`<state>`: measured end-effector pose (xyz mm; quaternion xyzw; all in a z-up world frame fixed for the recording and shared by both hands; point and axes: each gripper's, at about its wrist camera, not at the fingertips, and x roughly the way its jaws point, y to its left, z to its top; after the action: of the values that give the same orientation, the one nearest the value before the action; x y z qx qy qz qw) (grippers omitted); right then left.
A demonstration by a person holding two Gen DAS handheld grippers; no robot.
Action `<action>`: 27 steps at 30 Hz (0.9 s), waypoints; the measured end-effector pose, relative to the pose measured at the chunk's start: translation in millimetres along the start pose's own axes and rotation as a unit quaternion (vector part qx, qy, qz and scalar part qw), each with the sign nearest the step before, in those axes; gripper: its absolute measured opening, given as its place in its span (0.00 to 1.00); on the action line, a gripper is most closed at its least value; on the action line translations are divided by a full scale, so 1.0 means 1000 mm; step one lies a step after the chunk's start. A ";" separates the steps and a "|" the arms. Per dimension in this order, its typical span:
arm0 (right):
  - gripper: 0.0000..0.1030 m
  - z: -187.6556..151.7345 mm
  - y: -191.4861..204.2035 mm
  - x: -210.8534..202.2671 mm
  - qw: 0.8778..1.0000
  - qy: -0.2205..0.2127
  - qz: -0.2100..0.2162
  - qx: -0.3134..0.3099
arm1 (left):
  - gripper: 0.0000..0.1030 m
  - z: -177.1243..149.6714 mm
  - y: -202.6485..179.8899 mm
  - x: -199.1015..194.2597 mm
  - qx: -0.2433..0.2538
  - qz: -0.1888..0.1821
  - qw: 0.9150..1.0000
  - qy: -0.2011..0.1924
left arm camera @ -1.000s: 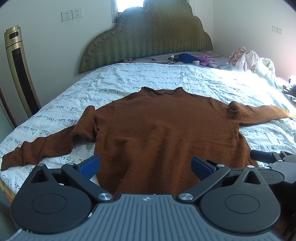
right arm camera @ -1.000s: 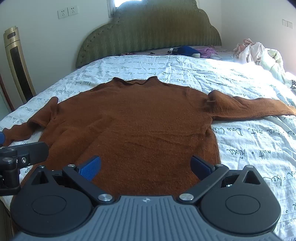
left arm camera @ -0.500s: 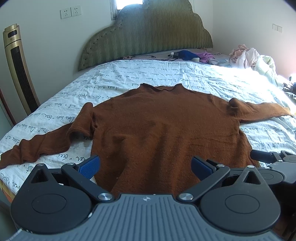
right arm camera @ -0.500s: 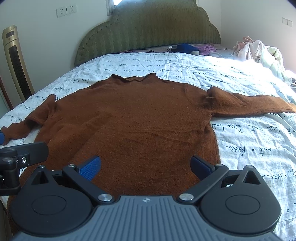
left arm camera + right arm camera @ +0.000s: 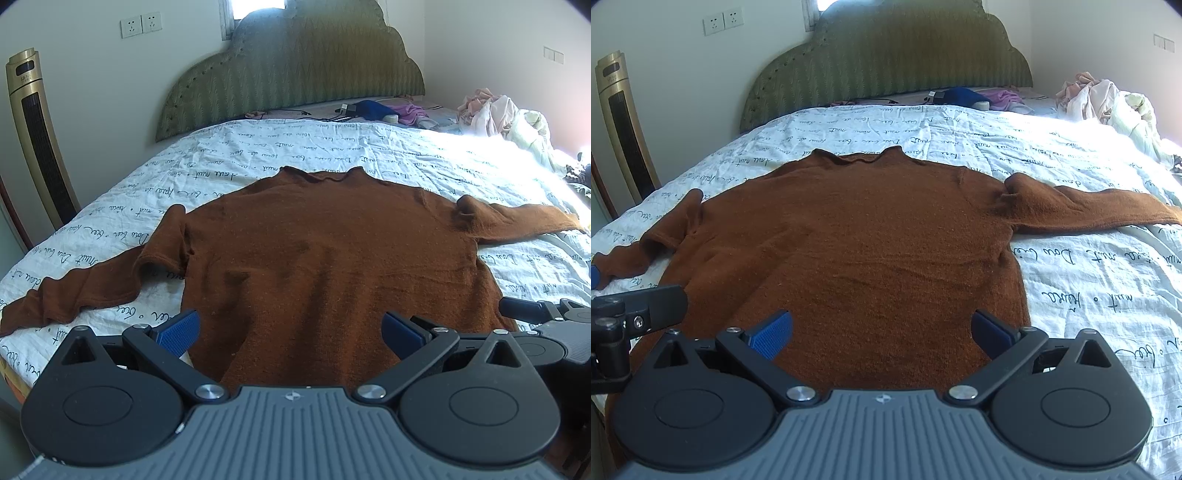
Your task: Fold small clothes
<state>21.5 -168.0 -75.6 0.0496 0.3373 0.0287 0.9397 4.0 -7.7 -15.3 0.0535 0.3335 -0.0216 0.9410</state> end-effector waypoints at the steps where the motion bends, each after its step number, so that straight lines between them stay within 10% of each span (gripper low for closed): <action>1: 1.00 0.000 0.000 0.000 1.000 0.000 0.000 0.000 | 1.00 0.000 0.000 0.000 0.000 0.000 1.000 0.000; 27: 1.00 0.031 -0.011 0.059 0.999 0.022 0.038 0.002 | 1.00 0.044 0.002 0.064 -0.010 0.017 0.998 0.066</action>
<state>86.6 -175.8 -90.3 0.0633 0.3559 0.0652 0.9301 81.1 -10.8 -21.3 0.0508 0.3938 0.0016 0.9178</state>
